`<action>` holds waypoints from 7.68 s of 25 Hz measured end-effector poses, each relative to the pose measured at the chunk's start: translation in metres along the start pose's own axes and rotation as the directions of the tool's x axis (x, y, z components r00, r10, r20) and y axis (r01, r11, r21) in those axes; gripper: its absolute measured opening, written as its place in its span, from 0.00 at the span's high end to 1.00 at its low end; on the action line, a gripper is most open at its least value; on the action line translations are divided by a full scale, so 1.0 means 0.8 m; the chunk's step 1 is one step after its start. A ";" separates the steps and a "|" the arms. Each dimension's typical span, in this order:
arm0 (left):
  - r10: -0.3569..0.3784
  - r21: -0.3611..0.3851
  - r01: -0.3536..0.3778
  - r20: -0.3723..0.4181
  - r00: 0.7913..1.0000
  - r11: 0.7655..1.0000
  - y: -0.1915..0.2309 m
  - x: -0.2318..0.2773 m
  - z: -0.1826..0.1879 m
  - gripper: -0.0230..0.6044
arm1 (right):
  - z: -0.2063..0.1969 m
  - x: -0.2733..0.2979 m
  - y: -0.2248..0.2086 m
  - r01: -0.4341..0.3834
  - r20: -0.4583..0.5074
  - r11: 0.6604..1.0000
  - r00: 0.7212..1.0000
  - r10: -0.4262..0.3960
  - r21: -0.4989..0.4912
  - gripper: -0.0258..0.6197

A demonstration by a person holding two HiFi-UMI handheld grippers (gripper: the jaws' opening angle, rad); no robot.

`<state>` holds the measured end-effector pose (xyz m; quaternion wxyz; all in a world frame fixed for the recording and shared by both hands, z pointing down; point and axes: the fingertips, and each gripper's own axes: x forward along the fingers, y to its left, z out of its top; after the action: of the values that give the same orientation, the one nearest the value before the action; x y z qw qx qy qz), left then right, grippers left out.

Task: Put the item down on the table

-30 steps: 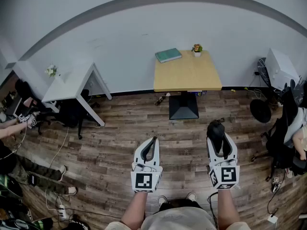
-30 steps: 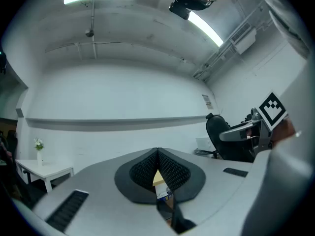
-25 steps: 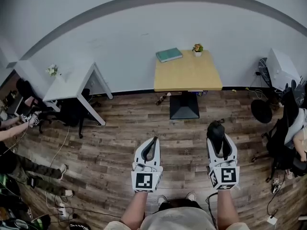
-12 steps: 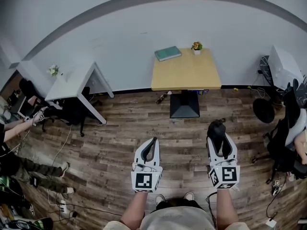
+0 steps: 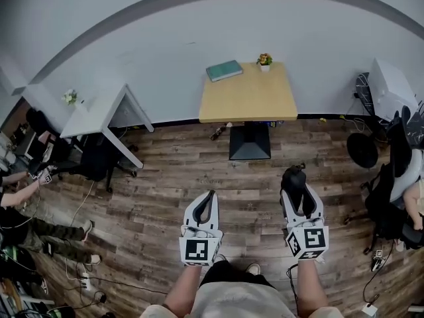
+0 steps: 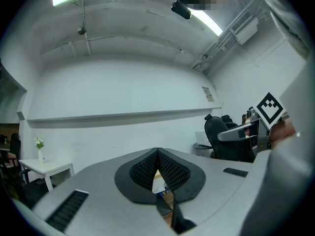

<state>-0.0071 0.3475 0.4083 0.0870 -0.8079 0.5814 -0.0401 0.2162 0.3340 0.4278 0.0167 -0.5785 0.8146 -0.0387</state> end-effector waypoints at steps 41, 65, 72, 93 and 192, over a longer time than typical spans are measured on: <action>-0.005 -0.079 0.005 -0.005 1.000 0.997 0.177 0.233 -0.073 0.95 | -0.007 0.295 0.002 0.019 -0.094 0.997 0.995 -0.026 -0.080 0.58; -0.006 -0.042 0.007 0.014 1.000 0.999 0.258 0.383 -0.082 0.95 | 0.000 0.471 -0.019 0.007 -0.066 0.997 0.998 -0.012 -0.075 0.58; 0.009 -0.017 -0.009 0.046 0.999 1.000 0.256 0.463 -0.072 0.95 | 0.007 0.535 -0.066 -0.015 -0.066 0.998 0.998 0.010 -0.063 0.58; 0.025 0.007 -0.025 -0.026 0.999 1.000 0.206 0.667 -0.063 0.95 | 0.020 0.671 -0.226 -0.049 -0.069 0.999 0.996 0.048 -0.011 0.58; 0.111 -0.152 -0.141 -0.189 0.976 0.978 0.413 0.649 -0.223 0.95 | -0.331 0.901 0.002 -0.303 -0.741 0.946 0.608 0.285 0.115 0.57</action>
<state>-0.1785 -0.2629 0.5024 -0.0305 -0.7667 0.6386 -0.0588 -0.0424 -0.3340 0.7044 -0.3203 -0.3695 0.8324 -0.2608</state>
